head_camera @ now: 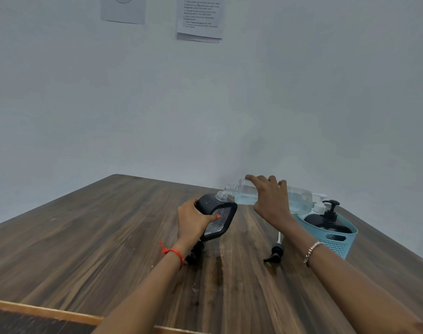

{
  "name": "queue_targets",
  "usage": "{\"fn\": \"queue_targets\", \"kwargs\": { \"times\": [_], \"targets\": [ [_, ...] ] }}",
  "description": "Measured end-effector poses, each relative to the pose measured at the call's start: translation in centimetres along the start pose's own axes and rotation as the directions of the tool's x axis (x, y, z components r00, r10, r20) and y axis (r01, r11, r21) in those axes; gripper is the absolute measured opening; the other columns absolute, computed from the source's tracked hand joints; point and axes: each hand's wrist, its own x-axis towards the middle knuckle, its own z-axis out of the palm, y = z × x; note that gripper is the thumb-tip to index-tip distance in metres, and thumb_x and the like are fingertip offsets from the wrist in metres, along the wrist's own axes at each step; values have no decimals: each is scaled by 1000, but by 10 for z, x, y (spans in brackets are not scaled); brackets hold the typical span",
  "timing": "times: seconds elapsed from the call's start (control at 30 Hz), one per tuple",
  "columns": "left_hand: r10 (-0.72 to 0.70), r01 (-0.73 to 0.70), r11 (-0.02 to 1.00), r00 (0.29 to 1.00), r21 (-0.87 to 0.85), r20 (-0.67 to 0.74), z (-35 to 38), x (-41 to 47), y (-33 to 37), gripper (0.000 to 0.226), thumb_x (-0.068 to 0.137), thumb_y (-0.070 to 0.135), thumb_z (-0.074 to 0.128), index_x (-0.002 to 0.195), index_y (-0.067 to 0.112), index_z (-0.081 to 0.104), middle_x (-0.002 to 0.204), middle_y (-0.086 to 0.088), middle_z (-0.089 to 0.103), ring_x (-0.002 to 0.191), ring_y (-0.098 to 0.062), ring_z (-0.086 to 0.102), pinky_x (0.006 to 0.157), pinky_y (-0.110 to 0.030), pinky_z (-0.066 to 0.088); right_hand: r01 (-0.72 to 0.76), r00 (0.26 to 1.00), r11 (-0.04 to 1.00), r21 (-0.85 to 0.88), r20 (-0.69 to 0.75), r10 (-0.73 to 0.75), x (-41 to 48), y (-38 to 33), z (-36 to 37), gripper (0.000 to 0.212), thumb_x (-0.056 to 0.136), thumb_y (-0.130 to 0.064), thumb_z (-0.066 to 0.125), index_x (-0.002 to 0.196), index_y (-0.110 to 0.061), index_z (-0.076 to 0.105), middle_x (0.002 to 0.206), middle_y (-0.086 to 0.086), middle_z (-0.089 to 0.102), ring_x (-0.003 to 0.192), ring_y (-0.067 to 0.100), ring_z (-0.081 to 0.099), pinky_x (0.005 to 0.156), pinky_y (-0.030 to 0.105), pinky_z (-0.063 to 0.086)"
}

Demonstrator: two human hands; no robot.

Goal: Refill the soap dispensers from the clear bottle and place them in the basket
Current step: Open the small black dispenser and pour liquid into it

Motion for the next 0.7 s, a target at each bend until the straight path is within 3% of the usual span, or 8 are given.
{"fn": "queue_targets", "kwargs": {
  "times": [0.7],
  "targets": [
    [-23,23,999,1000,24,-8,-3,1,-2,47,57,16,87,98,3,68,91,-10,72,73,-12,60,53,-6,40,13,1000,1000,8,-4,-13,0,-2,-3,70,70,-1,52,134,-26,42,122,0,59,107,28,49,89,41,32]
  ]
}}
